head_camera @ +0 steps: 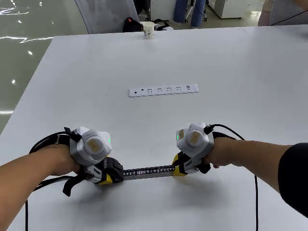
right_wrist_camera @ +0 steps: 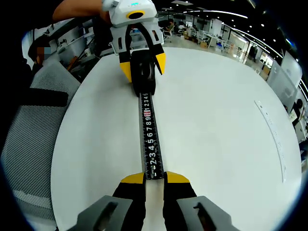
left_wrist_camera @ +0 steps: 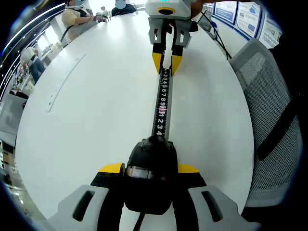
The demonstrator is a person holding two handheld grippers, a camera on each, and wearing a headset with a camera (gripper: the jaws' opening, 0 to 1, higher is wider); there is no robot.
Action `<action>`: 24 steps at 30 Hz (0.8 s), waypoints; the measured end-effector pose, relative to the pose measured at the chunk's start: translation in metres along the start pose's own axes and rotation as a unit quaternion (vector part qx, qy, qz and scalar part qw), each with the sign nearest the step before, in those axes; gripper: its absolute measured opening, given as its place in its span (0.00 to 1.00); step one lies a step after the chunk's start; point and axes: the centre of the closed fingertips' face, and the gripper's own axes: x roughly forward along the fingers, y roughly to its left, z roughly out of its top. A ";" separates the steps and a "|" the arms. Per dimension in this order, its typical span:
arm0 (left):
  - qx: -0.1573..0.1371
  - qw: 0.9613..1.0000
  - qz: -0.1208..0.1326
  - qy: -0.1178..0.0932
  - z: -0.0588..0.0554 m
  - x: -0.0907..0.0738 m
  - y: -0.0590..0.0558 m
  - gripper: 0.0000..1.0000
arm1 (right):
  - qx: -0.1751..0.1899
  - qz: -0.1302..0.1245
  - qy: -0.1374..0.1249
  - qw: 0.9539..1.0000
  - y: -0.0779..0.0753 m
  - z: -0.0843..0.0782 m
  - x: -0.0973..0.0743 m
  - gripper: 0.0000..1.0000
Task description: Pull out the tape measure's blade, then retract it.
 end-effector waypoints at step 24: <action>-0.003 1.000 0.001 -0.004 0.000 0.000 0.001 0.34 | 0.007 -0.005 0.009 1.000 -0.003 -0.017 -0.007 0.09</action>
